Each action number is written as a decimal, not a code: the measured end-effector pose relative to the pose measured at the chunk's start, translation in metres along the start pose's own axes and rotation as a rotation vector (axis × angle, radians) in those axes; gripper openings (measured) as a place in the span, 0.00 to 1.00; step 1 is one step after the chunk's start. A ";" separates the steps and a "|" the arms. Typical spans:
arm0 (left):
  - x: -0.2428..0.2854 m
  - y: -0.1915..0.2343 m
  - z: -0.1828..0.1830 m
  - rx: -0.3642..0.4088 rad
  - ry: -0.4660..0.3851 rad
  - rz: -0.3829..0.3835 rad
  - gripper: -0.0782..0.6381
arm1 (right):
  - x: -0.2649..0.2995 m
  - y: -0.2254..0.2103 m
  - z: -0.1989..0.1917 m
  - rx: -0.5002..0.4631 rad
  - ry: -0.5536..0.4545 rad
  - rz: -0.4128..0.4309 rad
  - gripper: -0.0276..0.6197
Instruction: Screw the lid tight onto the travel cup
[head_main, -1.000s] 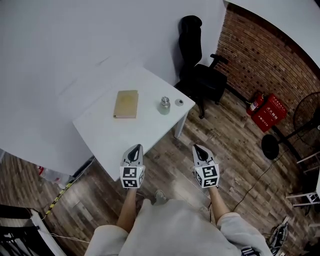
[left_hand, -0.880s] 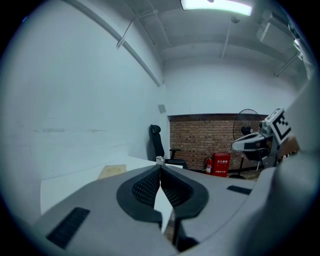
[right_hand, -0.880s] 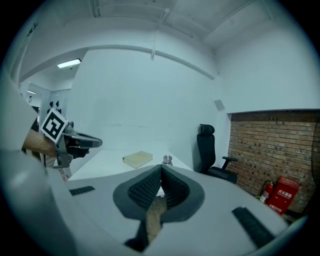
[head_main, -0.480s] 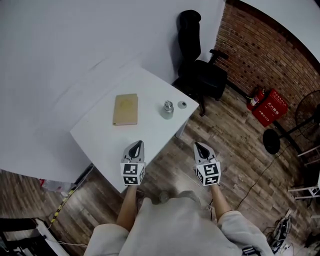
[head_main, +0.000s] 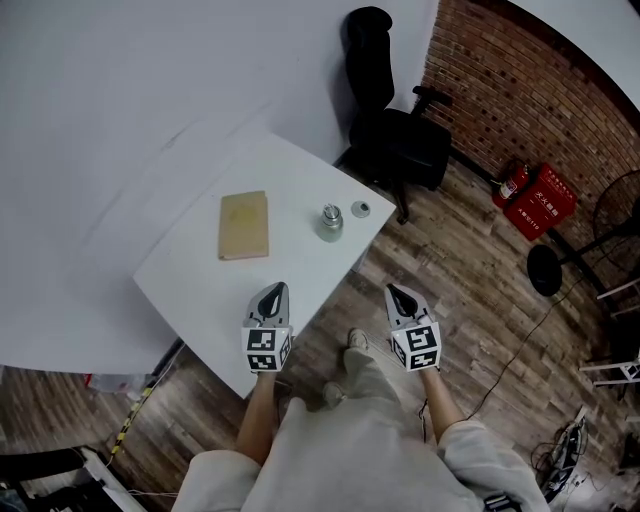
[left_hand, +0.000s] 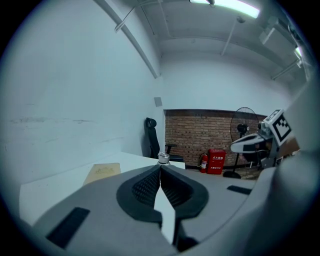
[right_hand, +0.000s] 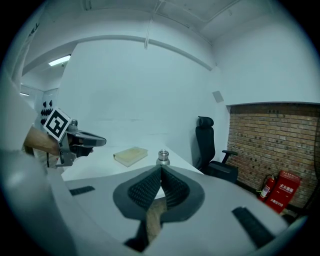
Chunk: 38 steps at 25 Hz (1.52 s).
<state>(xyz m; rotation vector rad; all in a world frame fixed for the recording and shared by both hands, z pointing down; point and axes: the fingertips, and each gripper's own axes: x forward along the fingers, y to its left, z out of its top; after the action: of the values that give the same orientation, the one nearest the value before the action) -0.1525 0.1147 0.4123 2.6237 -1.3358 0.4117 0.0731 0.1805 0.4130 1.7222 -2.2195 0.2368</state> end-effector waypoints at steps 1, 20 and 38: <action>0.005 0.001 0.000 -0.002 0.003 0.002 0.12 | 0.005 -0.002 0.001 0.000 -0.001 0.004 0.04; 0.110 0.026 0.016 -0.044 0.063 0.111 0.12 | 0.129 -0.066 0.020 -0.026 0.017 0.203 0.04; 0.169 0.039 -0.020 -0.044 0.116 0.126 0.12 | 0.205 -0.067 -0.001 -0.036 0.041 0.337 0.04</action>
<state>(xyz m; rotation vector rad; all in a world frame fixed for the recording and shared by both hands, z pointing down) -0.0930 -0.0321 0.4857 2.4484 -1.4587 0.5368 0.0927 -0.0232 0.4817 1.3039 -2.4568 0.3043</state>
